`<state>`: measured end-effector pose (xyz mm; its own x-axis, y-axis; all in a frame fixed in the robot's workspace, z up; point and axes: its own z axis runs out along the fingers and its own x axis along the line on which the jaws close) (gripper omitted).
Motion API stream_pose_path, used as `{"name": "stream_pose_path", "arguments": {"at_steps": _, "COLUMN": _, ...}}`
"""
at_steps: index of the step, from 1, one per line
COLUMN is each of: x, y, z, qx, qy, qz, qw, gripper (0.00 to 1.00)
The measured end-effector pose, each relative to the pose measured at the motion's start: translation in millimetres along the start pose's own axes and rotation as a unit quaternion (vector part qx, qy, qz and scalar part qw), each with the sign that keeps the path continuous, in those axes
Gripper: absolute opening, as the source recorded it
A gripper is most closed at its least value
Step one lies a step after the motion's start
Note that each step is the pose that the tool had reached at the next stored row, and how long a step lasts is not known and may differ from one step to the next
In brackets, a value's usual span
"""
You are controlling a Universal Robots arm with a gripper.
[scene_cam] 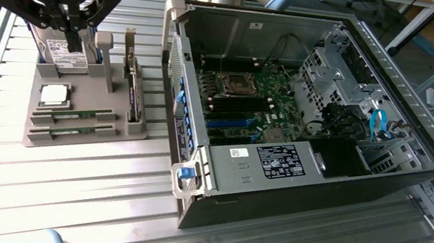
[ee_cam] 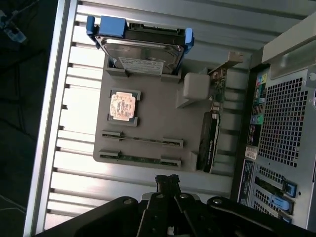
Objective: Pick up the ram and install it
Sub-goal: 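Pick up the ram and move it above insertion slot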
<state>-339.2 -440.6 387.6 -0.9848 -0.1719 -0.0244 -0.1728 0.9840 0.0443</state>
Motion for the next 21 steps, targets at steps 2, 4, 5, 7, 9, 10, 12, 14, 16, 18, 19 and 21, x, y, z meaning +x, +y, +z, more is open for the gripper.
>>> {"name": "stream_pose_path", "arguments": {"at_steps": 2, "x": 0.0, "y": 0.0, "z": 0.0, "qx": -0.0003, "qy": 0.0005, "qz": -0.013, "qw": 0.9999, "gripper": 0.11}}
{"name": "stream_pose_path", "arguments": {"at_steps": 4, "x": 0.0, "y": 0.0, "z": 0.0, "qx": -0.0007, "qy": 0.0013, "qz": -0.030, "qw": 0.9995, "gripper": 0.11}}
{"name": "stream_pose_path", "arguments": {"at_steps": 5, "x": 0.0, "y": 0.0, "z": 0.0, "qx": -0.0010, "qy": 0.0018, "qz": -0.041, "qw": 0.9992, "gripper": 0.11}}
{"name": "stream_pose_path", "arguments": {"at_steps": 7, "x": 0.0, "y": 0.0, "z": 0.0, "qx": -0.0015, "qy": 0.0026, "qz": -0.059, "qw": 0.9983, "gripper": 0.11}}
{"name": "stream_pose_path", "arguments": {"at_steps": 9, "x": 0.0, "y": 0.0, "z": 0.0, "qx": -0.0017, "qy": 0.0030, "qz": -0.068, "qw": 0.9977, "gripper": 0.11}}
{"name": "stream_pose_path", "arguments": {"at_steps": 10, "x": 0.0, "y": 0.0, "z": 0.0, "qx": -0.0018, "qy": 0.0032, "qz": -0.073, "qw": 0.9973, "gripper": 0.11}}
{"name": "stream_pose_path", "arguments": {"at_steps": 12, "x": 0.0, "y": 0.0, "z": 0.0, "qx": -0.0020, "qy": 0.0037, "qz": -0.084, "qw": 0.9965, "gripper": 0.11}}
{"name": "stream_pose_path", "arguments": {"at_steps": 14, "x": 0.0, "y": 0.0, "z": 0.0, "qx": -0.0022, "qy": 0.0041, "qz": -0.092, "qw": 0.9957, "gripper": 0.11}}
{"name": "stream_pose_path", "arguments": {"at_steps": 16, "x": 0.0, "y": 0.0, "z": 0.0, "qx": -0.0025, "qy": 0.0045, "qz": -0.103, "qw": 0.9947, "gripper": 0.11}}
{"name": "stream_pose_path", "arguments": {"at_steps": 18, "x": 0.0, "y": 0.0, "z": 0.0, "qx": -0.0027, "qy": 0.0049, "qz": -0.111, "qw": 0.9938, "gripper": 0.11}}
{"name": "stream_pose_path", "arguments": {"at_steps": 19, "x": 0.0, "y": 0.0, "z": 0.0, "qx": -0.0028, "qy": 0.0051, "qz": -0.115, "qw": 0.9933, "gripper": 0.11}}
{"name": "stream_pose_path", "arguments": {"at_steps": 21, "x": 0.0, "y": 0.0, "z": 0.0, "qx": -0.0029, "qy": 0.0054, "qz": -0.122, "qw": 0.9925, "gripper": 0.11}}
